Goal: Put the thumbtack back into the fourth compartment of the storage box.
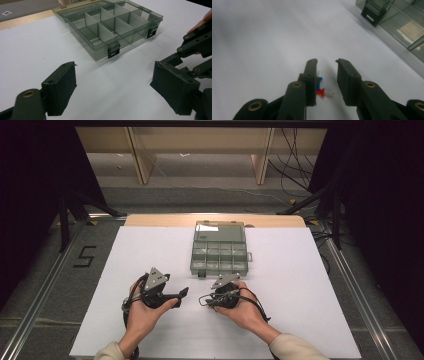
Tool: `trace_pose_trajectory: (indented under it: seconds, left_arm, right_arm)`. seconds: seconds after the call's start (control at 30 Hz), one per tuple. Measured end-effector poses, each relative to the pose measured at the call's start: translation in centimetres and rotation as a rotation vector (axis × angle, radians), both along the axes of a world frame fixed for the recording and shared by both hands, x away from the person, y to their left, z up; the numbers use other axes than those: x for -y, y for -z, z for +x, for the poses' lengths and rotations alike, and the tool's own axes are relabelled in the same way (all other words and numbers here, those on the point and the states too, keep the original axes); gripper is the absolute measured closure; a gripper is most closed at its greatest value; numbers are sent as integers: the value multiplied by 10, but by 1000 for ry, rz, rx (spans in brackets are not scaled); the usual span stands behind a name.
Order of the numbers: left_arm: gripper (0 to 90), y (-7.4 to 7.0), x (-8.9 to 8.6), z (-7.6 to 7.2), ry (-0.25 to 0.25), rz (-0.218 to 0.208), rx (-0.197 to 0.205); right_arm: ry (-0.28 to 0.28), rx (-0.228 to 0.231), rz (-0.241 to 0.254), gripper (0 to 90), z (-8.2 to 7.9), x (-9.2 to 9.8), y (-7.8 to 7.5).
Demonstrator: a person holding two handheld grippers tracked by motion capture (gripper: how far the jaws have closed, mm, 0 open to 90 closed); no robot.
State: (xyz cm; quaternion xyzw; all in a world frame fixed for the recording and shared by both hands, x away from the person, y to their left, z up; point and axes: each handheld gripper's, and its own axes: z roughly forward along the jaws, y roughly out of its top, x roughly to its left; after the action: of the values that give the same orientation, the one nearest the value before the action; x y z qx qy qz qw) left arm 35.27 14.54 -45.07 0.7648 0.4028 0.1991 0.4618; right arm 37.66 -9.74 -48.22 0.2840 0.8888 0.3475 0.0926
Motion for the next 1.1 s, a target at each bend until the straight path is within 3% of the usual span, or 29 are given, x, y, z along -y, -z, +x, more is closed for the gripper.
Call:
trace_pose_trajectory:
  seconds: [0.03, 0.1, 0.17, 0.23, 0.27, 0.43, 0.53, 0.6, 0.7, 0.83, 0.87, 1.03, 1.07, 1.1]
  left_arm:
    - [189, 0, 0, 0, 4, 2, 1]
    - [189, 0, 0, 0, 6, 9, 4]
    - [189, 0, 1, 0, 1, 3, 2]
    - [189, 0, 0, 0, 3, 4, 1]
    - [189, 0, 0, 0, 8, 9, 5]
    - [190, 0, 0, 0, 1, 2, 2]
    - [192, 0, 0, 1, 7, 11, 4]
    - [192, 0, 0, 1, 6, 11, 4]
    - [193, 0, 0, 0, 1, 2, 4]
    - [194, 0, -1, 1, 1, 8, 5]
    - [194, 0, 0, 1, -5, 0, -1]
    - [195, 1, 0, 1, 0, 3, -5]
    - [195, 1, 0, 1, 4, 15, 4]
    - [195, 1, 0, 1, 8, 17, 7]
  right_arm:
    - [0, -26, -9, 707, 0, 0, -1]
    - [6, -17, -14, 715, 0, -2, 1]
    - [9, -40, -26, 721, -1, -2, -1]
    - [5, -37, -37, 727, -1, -3, 0]
    - [-4, -7, -42, 733, 0, -3, 2]
    - [-5, -10, -60, 802, -3, -6, 1]
    - [-1, -27, -49, 833, -2, -6, 1]
    - [-5, -11, -43, 835, -1, -5, 3]
    - [4, -47, -43, 837, -1, -6, 0]
    - [9, -32, -17, 837, 0, -5, -2]
    - [7, -3, -1, 837, 2, -3, -6]
    - [-8, 9, 29, 837, 10, 1, -17]
    - [5, -9, 44, 837, 13, 4, -22]
    - [6, 10, 53, 837, 15, 5, -24]
